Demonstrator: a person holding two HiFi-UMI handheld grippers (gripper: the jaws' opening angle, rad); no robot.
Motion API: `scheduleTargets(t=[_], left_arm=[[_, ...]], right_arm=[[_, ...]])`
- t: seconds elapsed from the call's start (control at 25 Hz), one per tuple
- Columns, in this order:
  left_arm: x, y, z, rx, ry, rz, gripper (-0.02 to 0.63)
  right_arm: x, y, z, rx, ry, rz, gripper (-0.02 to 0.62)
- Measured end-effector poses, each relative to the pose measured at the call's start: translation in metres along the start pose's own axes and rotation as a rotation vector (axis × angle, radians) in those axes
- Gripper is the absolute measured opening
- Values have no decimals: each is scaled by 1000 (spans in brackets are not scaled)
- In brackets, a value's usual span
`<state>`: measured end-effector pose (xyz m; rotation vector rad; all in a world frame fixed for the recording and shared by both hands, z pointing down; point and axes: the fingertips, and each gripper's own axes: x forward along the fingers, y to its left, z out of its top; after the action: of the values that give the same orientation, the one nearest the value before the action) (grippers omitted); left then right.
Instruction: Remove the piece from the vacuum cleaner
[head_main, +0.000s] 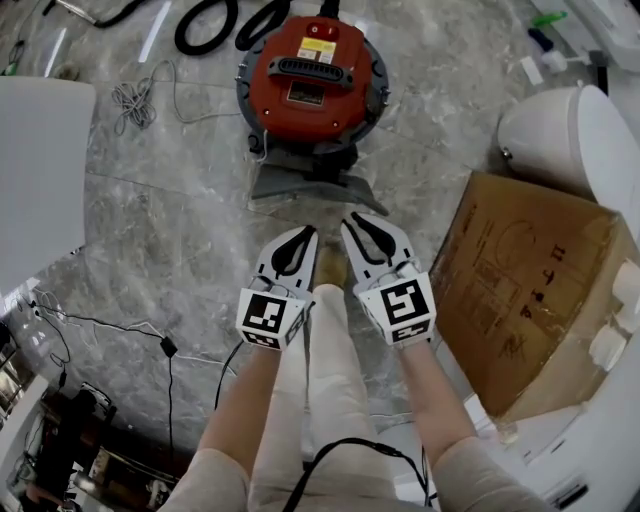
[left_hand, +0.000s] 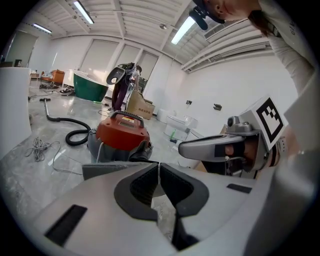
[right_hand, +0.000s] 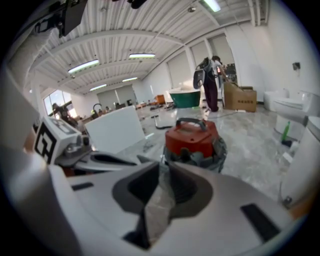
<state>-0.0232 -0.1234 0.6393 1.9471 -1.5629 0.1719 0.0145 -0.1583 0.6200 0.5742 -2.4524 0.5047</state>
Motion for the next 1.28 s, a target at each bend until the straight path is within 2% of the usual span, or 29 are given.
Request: scheduleTargets(t=[0.24,0.32,0.44,0.64,0.84,0.96,1.16,1.28], left_arm=[[18,7,-9,-29,-17,24,20],[19,15,-10,-5,-14,51,21],[16,26,-2,131,-6,89,55],[17,40,7,316,39,112,105],[27,45,0,651,174,139,169],[32,59,-7,824,282,187,201],[42,82,-22,953,430,212,202],[45,96,-30,1044,516,255,202]], right_arm=[[20,-11,-14,-100,85,31,99],[27,-17,-20,-144,120,31,111],[35,-27,-28,-210,177,39,134],[46,-39,-43,-257,249,61,156],[59,-41,-54,-319,327,110,190],[65,-41,-56,-338,348,129,196],[73,-40,-62,-375,377,158,196],[78,-41,-69,-404,411,167,196]])
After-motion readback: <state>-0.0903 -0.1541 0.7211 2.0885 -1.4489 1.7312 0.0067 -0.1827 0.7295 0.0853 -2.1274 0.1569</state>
